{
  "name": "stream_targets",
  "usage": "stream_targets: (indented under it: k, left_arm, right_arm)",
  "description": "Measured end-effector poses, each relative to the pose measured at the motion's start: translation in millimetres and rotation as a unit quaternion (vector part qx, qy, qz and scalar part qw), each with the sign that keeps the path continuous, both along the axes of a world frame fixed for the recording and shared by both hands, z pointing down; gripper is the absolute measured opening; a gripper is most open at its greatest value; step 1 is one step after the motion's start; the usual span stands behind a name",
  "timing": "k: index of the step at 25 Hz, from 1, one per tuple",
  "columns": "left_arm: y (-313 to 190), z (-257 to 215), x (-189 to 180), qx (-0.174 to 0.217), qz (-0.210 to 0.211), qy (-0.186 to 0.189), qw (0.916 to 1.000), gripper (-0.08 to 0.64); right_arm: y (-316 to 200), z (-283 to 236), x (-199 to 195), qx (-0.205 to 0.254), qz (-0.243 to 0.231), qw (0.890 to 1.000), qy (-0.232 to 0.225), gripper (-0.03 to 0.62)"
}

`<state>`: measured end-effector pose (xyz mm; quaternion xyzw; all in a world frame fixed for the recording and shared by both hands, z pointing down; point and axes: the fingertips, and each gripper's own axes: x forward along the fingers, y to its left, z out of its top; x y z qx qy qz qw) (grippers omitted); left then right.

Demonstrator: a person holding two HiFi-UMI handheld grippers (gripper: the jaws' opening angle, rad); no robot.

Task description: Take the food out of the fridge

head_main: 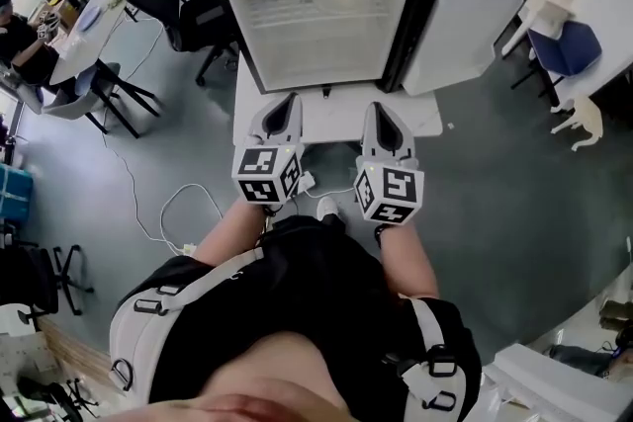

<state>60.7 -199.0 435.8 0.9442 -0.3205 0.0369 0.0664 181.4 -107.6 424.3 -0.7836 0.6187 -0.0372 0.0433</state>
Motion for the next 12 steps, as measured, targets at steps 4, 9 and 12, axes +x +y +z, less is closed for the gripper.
stream_targets:
  k: [4, 9, 12]
  left_arm:
    - [-39.7, -5.2, 26.0, 0.002, -0.003, 0.003, 1.0, -0.002]
    - [-84.0, -6.5, 46.8, 0.006, -0.016, 0.013, 0.9998, -0.002]
    - [-104.4, -4.4, 50.7, 0.004, -0.032, 0.009, 0.9995, -0.002]
  right_arm:
    - [-46.4, -9.1, 23.4, 0.002, -0.015, 1.0, 0.009, 0.008]
    - [-100.7, -9.7, 42.0, -0.003, -0.045, 0.999, 0.019, 0.008]
    - [-126.3, -7.8, 48.3, -0.006, -0.062, 0.998, 0.021, 0.008]
